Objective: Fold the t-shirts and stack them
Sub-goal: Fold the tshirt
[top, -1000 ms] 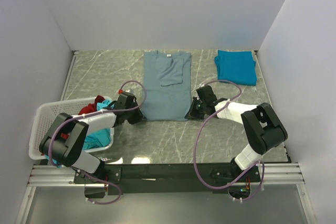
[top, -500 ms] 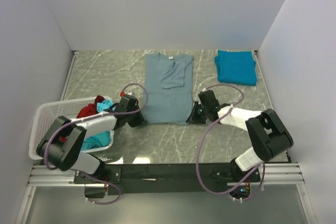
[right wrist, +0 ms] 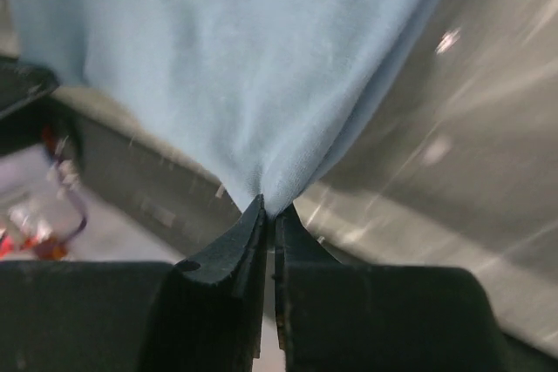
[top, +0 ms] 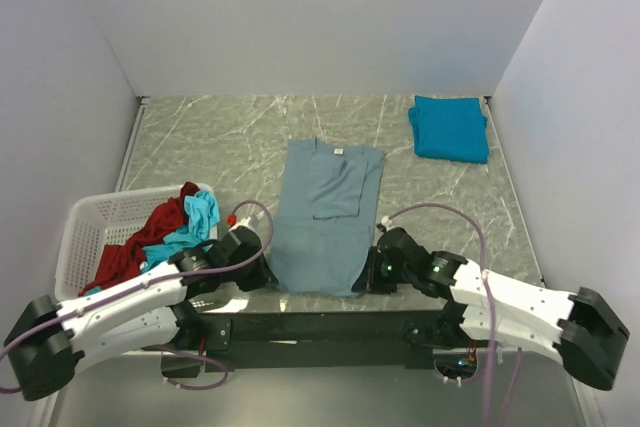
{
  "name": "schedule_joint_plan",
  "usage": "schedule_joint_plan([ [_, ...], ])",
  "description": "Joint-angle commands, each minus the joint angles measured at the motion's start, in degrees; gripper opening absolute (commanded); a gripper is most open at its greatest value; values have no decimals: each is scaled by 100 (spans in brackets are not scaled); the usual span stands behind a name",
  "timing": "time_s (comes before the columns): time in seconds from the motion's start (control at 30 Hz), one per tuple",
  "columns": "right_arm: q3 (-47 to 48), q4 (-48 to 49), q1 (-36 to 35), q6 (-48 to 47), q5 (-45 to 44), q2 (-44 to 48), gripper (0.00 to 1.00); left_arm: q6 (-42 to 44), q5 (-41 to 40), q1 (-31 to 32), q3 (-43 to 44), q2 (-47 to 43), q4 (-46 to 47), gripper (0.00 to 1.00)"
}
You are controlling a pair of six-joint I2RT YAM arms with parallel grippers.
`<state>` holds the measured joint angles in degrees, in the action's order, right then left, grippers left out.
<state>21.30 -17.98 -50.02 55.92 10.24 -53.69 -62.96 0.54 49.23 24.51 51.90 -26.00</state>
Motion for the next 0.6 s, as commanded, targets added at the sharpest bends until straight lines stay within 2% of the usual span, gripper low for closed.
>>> schedule_joint_plan([
  [0.0, -30, -258, -516, 876, -145, 595, 0, -638, -98, 358, 53, -652, -827, 1],
  [0.13, 207, -847, -947, 947, -391, 921, 0, -902, -167, 771, 377, -1050, -1152, 1],
  [0.27, 409, -988, -975, 711, -522, 1071, 0, -754, -738, 834, 818, -1059, -1434, 1],
  [0.3, 497, -1041, -966, 614, -784, 1080, 0, -649, -843, 834, 888, -1016, -1391, 1],
  [0.47, 1665, -2110, -694, -27, -1708, 589, 0, -165, -1854, 834, 1714, -515, -1320, 1],
  [0.53, 1981, -2245, -457, -256, -1893, 413, 0, 20, -2082, 834, 2020, -199, -1241, 1],
  [0.57, 2062, -2237, -317, -501, -1894, 377, 0, 29, -2484, 834, 2127, -102, -1267, 1],
])
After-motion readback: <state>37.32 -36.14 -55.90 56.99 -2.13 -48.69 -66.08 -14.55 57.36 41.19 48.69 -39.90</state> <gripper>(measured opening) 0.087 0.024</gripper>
